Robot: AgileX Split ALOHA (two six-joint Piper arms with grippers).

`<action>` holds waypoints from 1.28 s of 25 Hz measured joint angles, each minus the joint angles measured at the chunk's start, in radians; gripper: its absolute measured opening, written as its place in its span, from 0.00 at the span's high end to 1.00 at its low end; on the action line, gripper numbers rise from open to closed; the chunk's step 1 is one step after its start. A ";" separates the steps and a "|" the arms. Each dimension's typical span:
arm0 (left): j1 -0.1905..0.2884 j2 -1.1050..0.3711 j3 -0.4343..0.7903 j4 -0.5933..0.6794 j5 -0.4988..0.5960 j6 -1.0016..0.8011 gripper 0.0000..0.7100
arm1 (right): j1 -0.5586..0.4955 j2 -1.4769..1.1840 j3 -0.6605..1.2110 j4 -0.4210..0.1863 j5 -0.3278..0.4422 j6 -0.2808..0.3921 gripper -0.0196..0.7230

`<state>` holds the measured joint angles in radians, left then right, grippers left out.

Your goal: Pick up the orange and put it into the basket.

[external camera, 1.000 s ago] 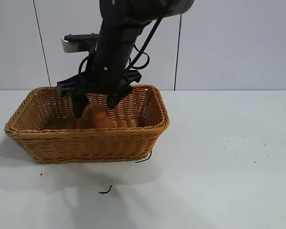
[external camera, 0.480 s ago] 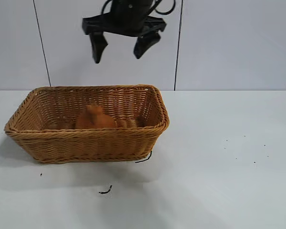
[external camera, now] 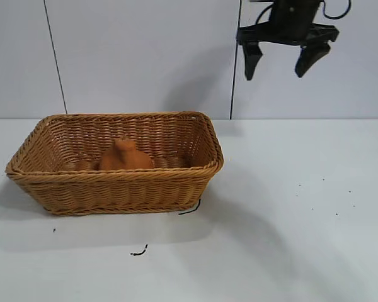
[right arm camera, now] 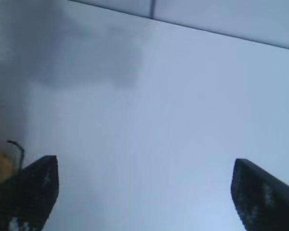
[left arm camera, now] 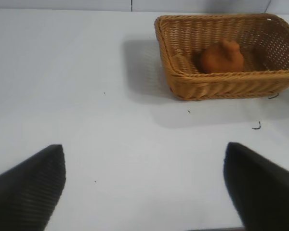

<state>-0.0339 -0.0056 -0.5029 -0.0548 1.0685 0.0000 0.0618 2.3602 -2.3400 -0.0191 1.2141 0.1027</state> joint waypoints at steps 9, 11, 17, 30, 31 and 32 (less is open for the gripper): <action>0.000 0.000 0.000 0.000 0.000 0.000 0.10 | 0.012 -0.150 0.310 0.068 -0.003 -0.017 0.04; 0.000 0.000 0.000 0.000 0.000 0.000 0.10 | 0.021 -0.225 0.423 0.079 -0.004 -0.021 0.04; 0.000 0.000 0.000 0.000 0.000 0.000 0.10 | 0.031 -0.522 0.810 0.082 -0.003 -0.026 0.04; 0.000 0.000 0.000 0.000 0.000 0.000 0.10 | 0.031 -1.354 1.496 0.074 -0.013 -0.109 0.04; 0.000 0.000 0.000 0.000 0.000 0.000 0.10 | 0.031 -1.425 1.533 0.074 -0.030 -0.122 0.04; 0.000 0.000 0.000 0.000 0.000 0.000 0.10 | 0.031 -1.495 1.564 0.074 -0.046 -0.132 0.04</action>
<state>-0.0339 -0.0056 -0.5029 -0.0548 1.0685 0.0000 0.0932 0.8651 -0.7761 0.0553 1.1680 -0.0295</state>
